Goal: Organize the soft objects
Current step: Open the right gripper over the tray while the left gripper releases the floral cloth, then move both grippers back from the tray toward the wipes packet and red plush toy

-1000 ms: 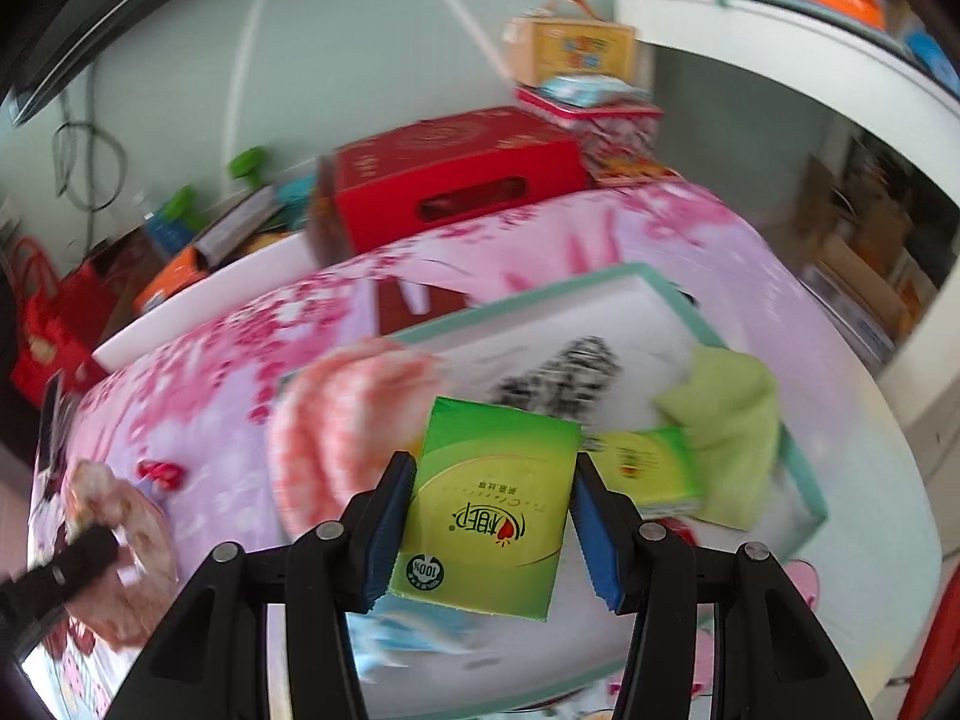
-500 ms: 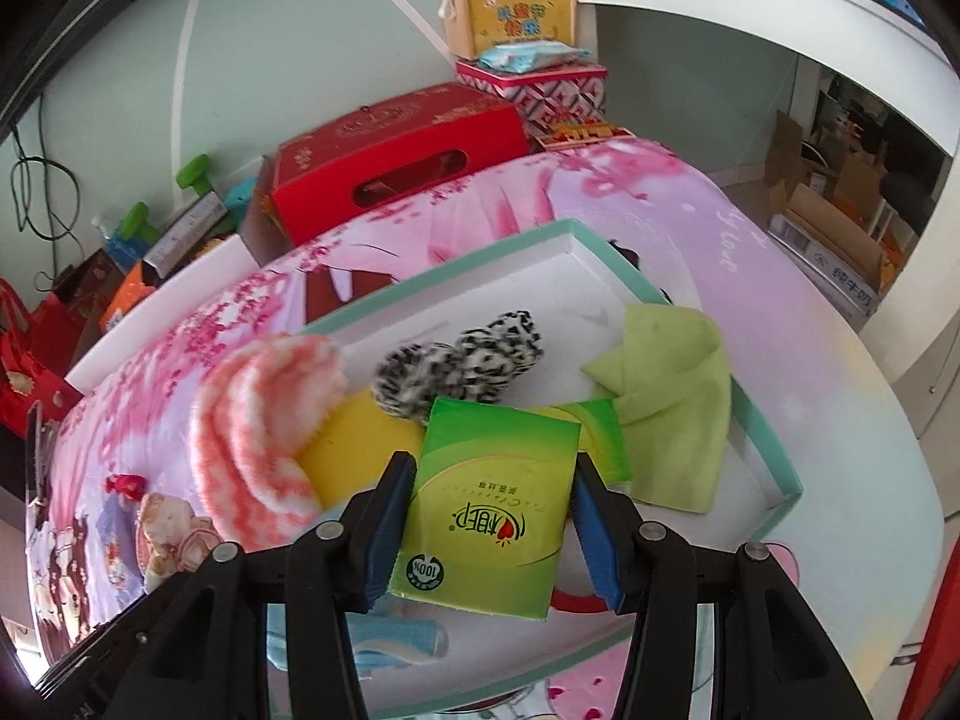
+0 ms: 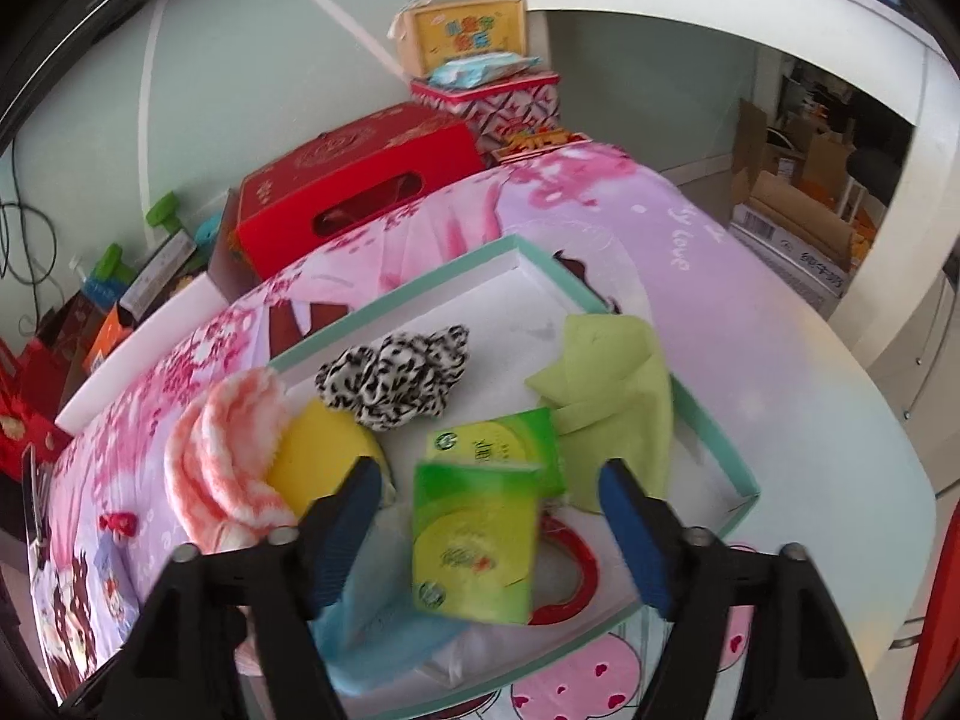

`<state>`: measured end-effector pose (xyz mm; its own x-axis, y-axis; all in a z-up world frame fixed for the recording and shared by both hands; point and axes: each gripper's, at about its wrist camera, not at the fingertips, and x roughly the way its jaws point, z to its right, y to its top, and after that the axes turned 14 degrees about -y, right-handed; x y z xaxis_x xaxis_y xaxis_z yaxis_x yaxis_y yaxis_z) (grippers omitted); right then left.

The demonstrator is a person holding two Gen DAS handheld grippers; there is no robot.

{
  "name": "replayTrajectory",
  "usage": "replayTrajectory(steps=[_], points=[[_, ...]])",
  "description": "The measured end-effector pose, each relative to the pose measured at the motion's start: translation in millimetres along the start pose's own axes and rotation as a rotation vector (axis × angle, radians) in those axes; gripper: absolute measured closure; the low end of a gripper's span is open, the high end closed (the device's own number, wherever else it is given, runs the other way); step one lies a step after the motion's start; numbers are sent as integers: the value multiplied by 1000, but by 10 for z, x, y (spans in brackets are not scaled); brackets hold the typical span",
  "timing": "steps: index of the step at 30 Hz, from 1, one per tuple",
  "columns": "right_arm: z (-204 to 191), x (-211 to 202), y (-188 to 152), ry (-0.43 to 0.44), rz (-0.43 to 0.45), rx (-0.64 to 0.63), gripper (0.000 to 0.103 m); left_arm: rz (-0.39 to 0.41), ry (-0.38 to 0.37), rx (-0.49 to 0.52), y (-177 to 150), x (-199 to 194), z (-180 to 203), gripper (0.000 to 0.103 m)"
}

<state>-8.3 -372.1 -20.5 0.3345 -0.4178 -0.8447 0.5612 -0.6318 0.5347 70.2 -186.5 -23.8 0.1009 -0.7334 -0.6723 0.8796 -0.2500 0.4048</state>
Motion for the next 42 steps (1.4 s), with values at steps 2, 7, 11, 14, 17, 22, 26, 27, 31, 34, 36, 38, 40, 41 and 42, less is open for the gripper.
replayTrajectory(steps=[2, 7, 11, 14, 17, 22, 26, 27, 31, 34, 36, 38, 40, 41, 42], points=[[22, 4, 13, -13, -2, 10, 22, 10, 8, -4, 16, -54, -16, 39], [42, 39, 20, -45, -10, 12, 7, 51, 70, -12, 58, -181, -93, 24], [25, 31, 16, -48, -2, 2, 2, 118, 200, -17, 97, -291, -197, 12], [0, 31, 5, -52, -1, -10, 1, 146, 270, -31, 110, -363, -292, 7], [-11, 22, 3, -51, 2, -14, 0, 173, 302, -59, 122, -438, -404, 6], [-32, -17, 2, -53, 11, -17, 0, 181, 312, -68, 135, -500, -462, 5], [-91, -87, -2, -47, 27, -27, 0, 184, 322, -85, 143, -584, -516, 5], [-124, -114, -5, -41, 33, -35, 0, 185, 326, -93, 146, -612, -540, 5], [-286, -208, -32, -6, 47, -69, 0, 179, 385, -113, 146, -735, -647, 5], [-460, -264, -76, 22, 52, -116, 0, 184, 464, -129, 147, -854, -769, 5], [-576, -298, -112, 34, 56, -148, 0, 189, 494, -152, 149, -939, -874, 5], [-683, -345, -149, 48, 64, -175, 0, 200, 521, -180, 140, -1040, -980, 5], [-790, -393, -189, 62, 72, -198, 0, 210, 544, -198, 134, -1132, -1061, 5], [-844, -417, -210, 70, 75, -210, 0, 216, 554, -205, 129, -1174, -1089, 5], [-905, -440, -234, 80, 78, -224, 0, 223, 564, -212, 124, -1218, -1113, 5]])
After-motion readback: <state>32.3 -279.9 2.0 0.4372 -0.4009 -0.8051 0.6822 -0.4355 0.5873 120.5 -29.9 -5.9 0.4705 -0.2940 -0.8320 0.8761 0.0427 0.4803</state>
